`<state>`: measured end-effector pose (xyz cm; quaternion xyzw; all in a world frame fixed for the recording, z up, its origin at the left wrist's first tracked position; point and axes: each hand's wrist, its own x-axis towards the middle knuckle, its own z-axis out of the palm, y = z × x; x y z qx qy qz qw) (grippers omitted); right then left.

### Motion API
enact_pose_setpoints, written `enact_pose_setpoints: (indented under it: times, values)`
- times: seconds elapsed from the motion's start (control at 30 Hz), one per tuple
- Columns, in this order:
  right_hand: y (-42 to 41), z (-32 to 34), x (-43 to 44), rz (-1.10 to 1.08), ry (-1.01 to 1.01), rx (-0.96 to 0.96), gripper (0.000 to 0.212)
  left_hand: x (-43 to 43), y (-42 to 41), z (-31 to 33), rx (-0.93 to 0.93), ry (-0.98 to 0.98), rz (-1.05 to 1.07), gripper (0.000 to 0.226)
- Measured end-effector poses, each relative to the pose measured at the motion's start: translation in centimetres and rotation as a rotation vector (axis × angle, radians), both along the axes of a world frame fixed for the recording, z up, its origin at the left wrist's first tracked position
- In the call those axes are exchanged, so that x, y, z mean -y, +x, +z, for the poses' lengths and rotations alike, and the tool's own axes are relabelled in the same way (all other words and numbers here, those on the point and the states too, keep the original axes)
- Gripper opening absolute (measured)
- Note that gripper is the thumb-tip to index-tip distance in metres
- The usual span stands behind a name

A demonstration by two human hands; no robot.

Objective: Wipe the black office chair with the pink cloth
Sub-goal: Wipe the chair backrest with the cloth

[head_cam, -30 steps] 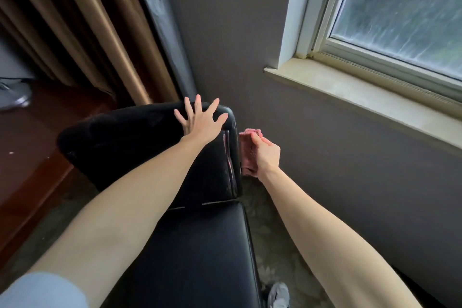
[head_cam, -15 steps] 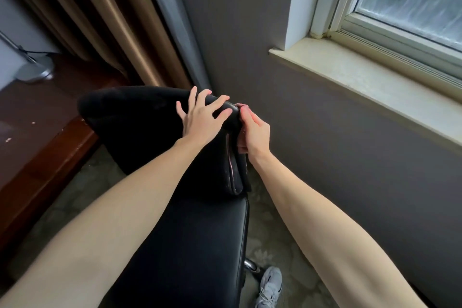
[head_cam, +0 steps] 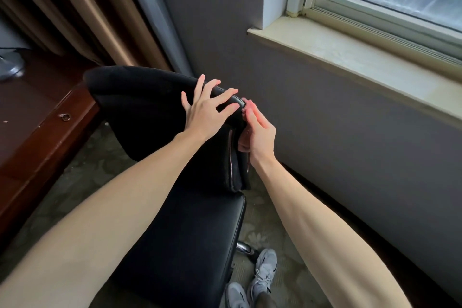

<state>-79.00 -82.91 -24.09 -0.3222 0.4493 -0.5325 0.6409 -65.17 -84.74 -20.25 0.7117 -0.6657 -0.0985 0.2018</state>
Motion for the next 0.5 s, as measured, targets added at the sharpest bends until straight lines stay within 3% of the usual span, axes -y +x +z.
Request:
enact_pose_setpoints:
  times: [0.13,0.33,0.5]
  values:
    - [-0.5,-0.6,-0.5,0.036,-0.080,-0.044,0.029,-0.3,-0.4,0.0,-0.012,-0.001,-0.007,0.036]
    - [-1.3,-4.0,-2.5,0.084,-0.030,-0.123,0.029,-0.2,-0.8,-0.1,-0.038,0.026,0.007,0.036]
    - [-1.8,-3.1,-0.2,0.101,-0.059,-0.017,0.032,-0.5,-1.4,-0.2,-0.040,0.029,0.042,0.039]
